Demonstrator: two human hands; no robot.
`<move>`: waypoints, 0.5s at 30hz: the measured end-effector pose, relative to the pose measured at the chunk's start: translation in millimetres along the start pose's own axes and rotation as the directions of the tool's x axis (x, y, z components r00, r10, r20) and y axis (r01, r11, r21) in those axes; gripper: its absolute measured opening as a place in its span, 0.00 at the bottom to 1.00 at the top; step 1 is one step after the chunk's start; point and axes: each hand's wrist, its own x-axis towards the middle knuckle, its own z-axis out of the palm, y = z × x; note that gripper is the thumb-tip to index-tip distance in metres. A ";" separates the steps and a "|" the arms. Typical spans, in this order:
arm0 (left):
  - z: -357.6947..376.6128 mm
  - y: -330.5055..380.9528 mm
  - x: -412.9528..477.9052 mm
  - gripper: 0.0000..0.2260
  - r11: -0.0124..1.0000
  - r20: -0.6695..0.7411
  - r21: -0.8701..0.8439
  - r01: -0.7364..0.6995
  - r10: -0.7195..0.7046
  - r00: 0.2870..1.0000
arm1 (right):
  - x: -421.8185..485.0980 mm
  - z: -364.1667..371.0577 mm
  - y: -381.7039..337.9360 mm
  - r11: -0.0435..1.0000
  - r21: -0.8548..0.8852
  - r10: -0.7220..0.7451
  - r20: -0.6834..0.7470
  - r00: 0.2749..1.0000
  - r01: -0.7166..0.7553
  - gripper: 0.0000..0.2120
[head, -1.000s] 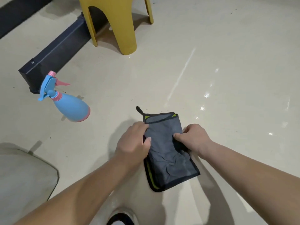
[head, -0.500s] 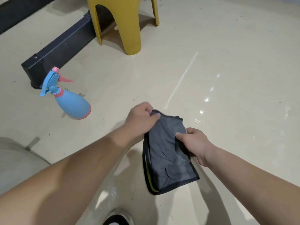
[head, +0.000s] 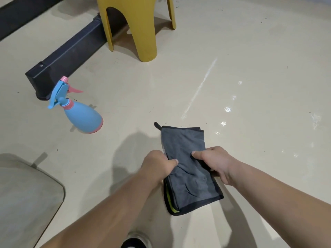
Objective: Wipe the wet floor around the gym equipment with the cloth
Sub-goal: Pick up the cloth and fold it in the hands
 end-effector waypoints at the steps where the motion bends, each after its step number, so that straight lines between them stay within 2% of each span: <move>1: -0.4 3.5 -2.4 0.19 0.999 -0.011 -0.031 -0.037 0.037 0.999 | -2.5 -2.0 -2.9 1.000 0.026 -0.017 -0.005 1.000 0.017 0.11; 4: -10.4 19.8 -5.6 0.16 0.975 -0.075 -0.195 -0.106 0.092 0.993 | -11.2 -13.4 -21.2 0.988 0.127 -0.086 -0.014 0.996 0.087 0.09; 7: -35.8 47.1 -5.5 0.14 0.847 -0.142 -0.513 -0.138 0.075 0.987 | -17.9 -27.7 -47.4 0.962 0.218 -0.151 -0.081 0.985 0.165 0.12; 8: -46.4 57.6 -3.6 0.14 0.817 -0.167 -0.556 -0.153 0.070 0.983 | -21.1 -32.7 -56.7 0.948 0.248 -0.178 -0.113 0.978 0.201 0.13; 10: -69.1 79.8 -2.7 0.20 0.838 -0.223 -0.488 -0.245 0.151 0.963 | -28.7 -40.9 -73.5 0.923 0.269 -0.229 -0.186 0.956 0.274 0.16; 12: -87.5 98.7 -6.1 0.20 0.842 -0.254 -0.375 -0.387 0.309 0.917 | -37.4 -48.6 -86.8 0.897 0.252 -0.305 -0.241 0.921 0.363 0.19; 15: -96.1 104.6 -13.9 0.18 0.852 -0.186 -0.175 -0.493 0.463 0.866 | -50.1 -52.8 -94.2 0.864 0.170 -0.420 -0.279 0.864 0.475 0.28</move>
